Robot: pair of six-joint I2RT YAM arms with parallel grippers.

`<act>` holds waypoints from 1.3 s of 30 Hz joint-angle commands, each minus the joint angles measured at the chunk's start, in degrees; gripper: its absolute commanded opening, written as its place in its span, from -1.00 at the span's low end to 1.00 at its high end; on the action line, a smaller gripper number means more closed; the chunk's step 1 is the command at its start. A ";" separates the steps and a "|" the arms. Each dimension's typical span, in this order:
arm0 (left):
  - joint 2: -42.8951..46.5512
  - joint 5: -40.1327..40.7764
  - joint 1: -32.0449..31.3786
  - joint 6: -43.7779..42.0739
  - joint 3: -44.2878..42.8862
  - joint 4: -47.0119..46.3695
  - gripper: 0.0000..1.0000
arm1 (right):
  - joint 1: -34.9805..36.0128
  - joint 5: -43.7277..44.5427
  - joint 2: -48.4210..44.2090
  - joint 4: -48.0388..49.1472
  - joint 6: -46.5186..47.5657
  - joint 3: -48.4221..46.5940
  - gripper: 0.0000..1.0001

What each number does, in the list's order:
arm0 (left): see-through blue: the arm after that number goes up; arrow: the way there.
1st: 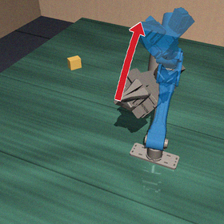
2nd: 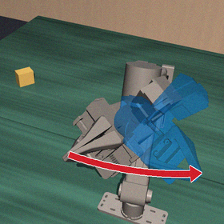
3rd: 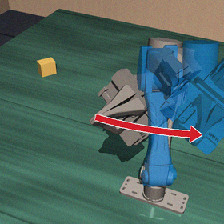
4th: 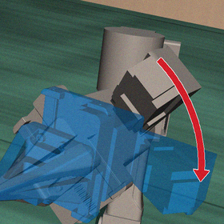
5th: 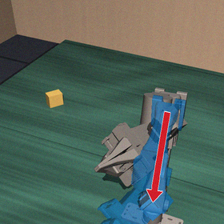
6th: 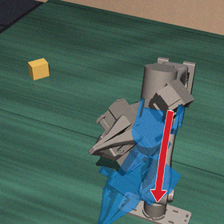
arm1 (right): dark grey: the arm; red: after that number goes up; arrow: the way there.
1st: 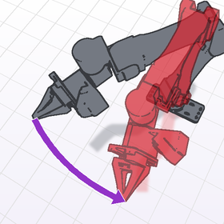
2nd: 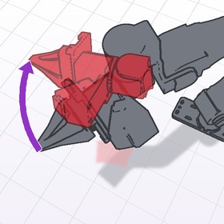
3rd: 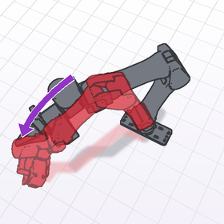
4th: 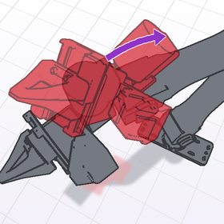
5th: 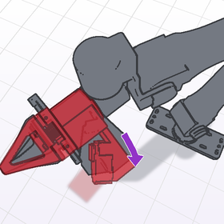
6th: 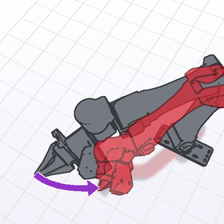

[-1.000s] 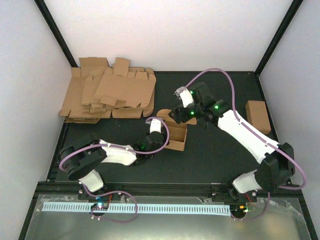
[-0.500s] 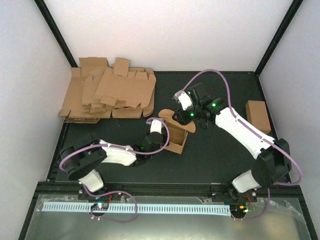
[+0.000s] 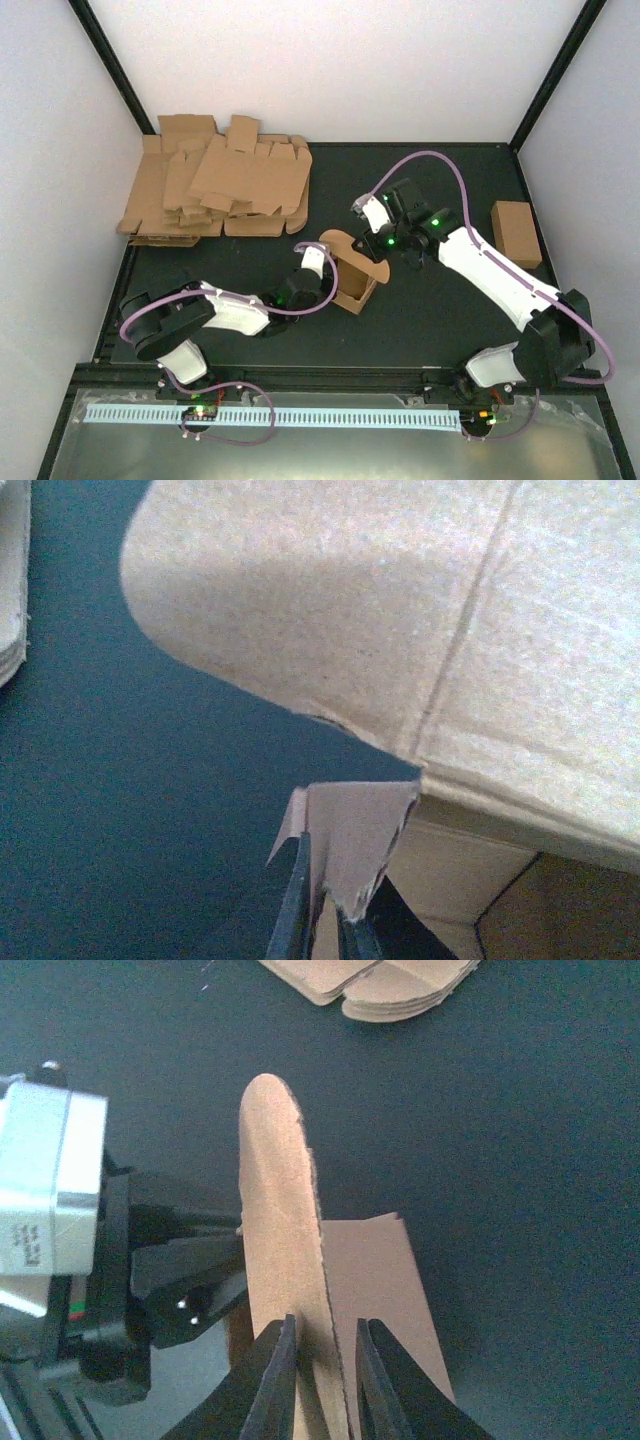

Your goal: Fold the paper box

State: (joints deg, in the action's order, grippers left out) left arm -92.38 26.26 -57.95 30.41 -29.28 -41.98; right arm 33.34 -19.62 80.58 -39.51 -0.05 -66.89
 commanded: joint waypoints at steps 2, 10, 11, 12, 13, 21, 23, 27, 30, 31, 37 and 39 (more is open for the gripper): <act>1.27 -3.66 -0.58 -2.53 1.68 -0.78 -0.65 | 0.17 -2.36 -2.83 -0.97 -0.45 2.36 -0.66; 7.07 -5.74 -0.58 -3.96 3.84 4.36 -0.39 | 0.17 -2.49 -5.57 -0.75 -1.10 5.44 -0.75; 8.12 -5.96 -0.58 -4.10 4.14 5.35 -0.37 | 0.22 -2.59 -5.72 -0.70 -1.16 5.67 -0.75; 9.32 -6.23 -0.56 -4.34 4.39 6.53 -0.34 | 0.24 -2.74 -5.84 -0.54 -1.20 5.98 -0.76; 10.46 -6.37 -0.58 -4.53 4.52 7.76 -0.32 | 0.23 -2.92 -5.99 -0.43 -1.37 6.32 -0.76; 21.42 -5.79 0.55 -4.46 4.77 17.55 -0.29 | 0.81 -5.69 -6.05 0.69 -2.20 8.62 -0.72; 24.75 -6.14 1.36 -4.59 5.36 19.47 -0.29 | 1.22 -6.17 -5.88 0.87 -2.54 9.02 -0.71; 31.16 -8.59 3.82 -4.27 7.10 20.62 0.14 | 1.96 -6.72 -5.96 2.10 -3.40 10.73 -0.65; 33.45 -12.56 7.38 -4.58 7.31 21.13 0.15 | 2.39 -6.88 -5.62 2.81 -3.80 11.82 -0.65; 33.78 -14.32 8.72 -4.17 6.78 22.51 0.16 | 2.49 -6.96 -5.53 3.16 -3.93 12.25 -0.65; 33.94 -22.67 13.91 -3.74 4.29 26.24 0.16 | 3.59 -6.77 -4.38 3.73 -4.27 13.24 -0.65; 34.16 -23.21 14.37 -4.04 3.92 26.49 0.16 | 3.76 -6.59 -3.85 3.87 -4.25 13.67 -0.65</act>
State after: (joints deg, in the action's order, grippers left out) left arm -58.92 8.56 -44.62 26.61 -22.37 -18.11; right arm 36.38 -25.71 75.70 -37.04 -3.57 -53.98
